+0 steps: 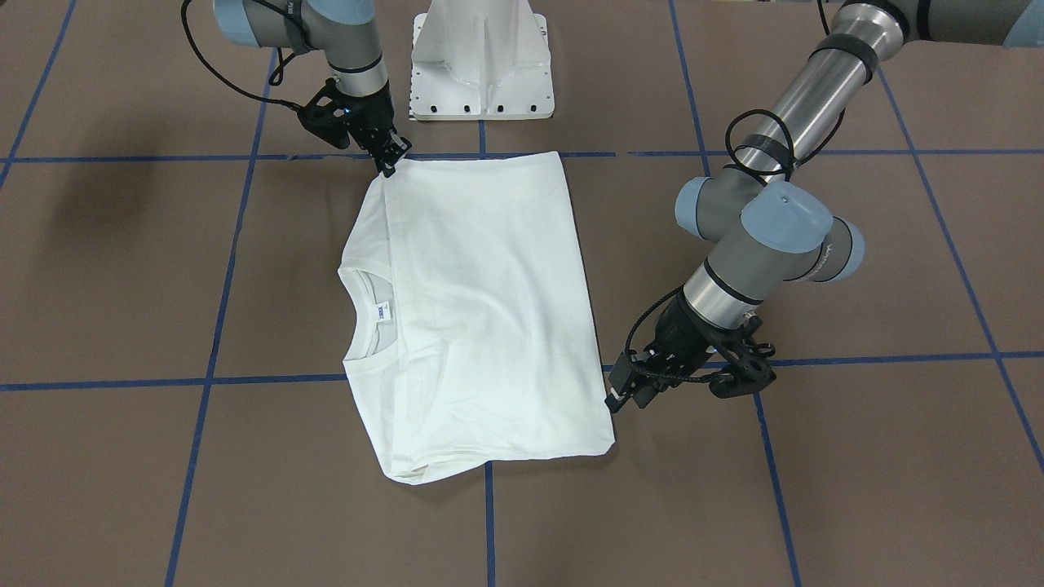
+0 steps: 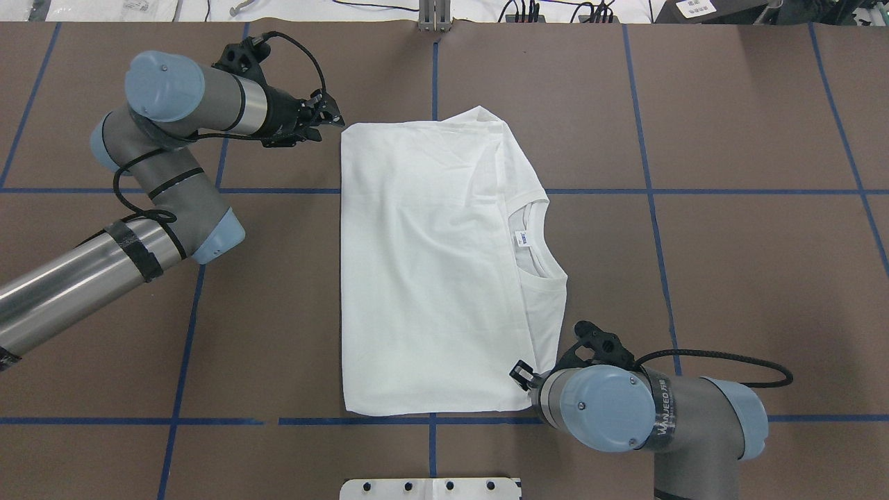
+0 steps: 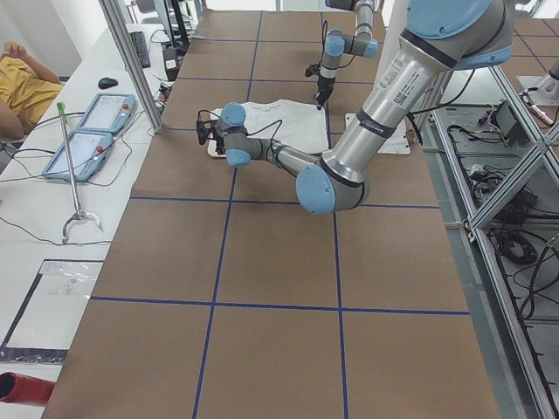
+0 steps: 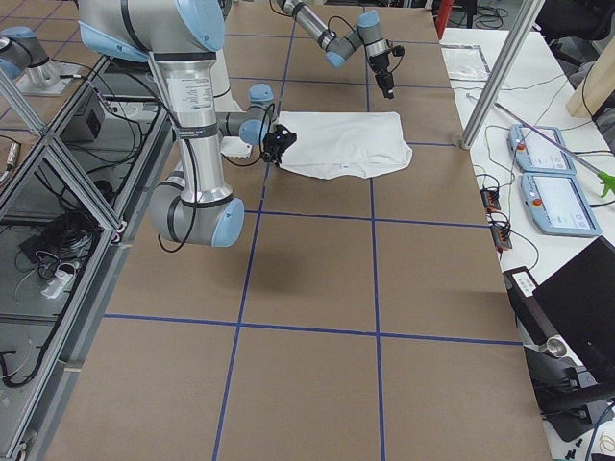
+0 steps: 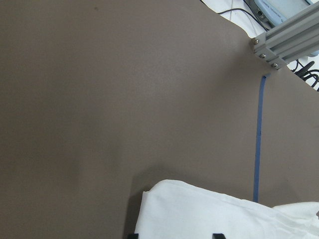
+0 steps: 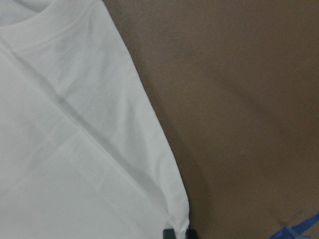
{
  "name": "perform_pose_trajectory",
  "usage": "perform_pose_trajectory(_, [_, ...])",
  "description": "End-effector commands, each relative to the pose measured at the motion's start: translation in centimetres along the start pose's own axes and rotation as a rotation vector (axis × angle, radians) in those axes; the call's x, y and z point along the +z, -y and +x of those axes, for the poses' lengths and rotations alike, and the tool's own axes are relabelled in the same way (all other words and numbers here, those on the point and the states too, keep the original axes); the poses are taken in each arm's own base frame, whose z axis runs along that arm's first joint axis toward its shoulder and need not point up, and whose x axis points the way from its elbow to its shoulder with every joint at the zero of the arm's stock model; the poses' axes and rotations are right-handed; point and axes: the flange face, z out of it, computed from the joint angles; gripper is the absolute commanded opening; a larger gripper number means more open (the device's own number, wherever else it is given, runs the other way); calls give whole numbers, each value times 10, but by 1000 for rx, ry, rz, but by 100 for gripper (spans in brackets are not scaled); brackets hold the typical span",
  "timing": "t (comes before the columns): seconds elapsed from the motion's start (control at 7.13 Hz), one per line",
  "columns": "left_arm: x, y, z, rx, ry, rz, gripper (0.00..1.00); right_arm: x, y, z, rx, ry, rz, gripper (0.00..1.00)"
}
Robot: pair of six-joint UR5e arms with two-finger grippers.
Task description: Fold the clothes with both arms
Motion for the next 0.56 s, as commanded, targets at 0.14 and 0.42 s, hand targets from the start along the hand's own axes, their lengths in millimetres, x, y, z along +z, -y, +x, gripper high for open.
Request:
perform_pose_trajectory(0.14, [-51, -65, -29, -88, -54, -64, 58, -26, -10, -5, 6, -4, -5, 0])
perform_pose_trajectory(0.42, [-106, -162, -27, -196, -104, -197, 58, -34, -8, -6, 8, 8, -10, 0])
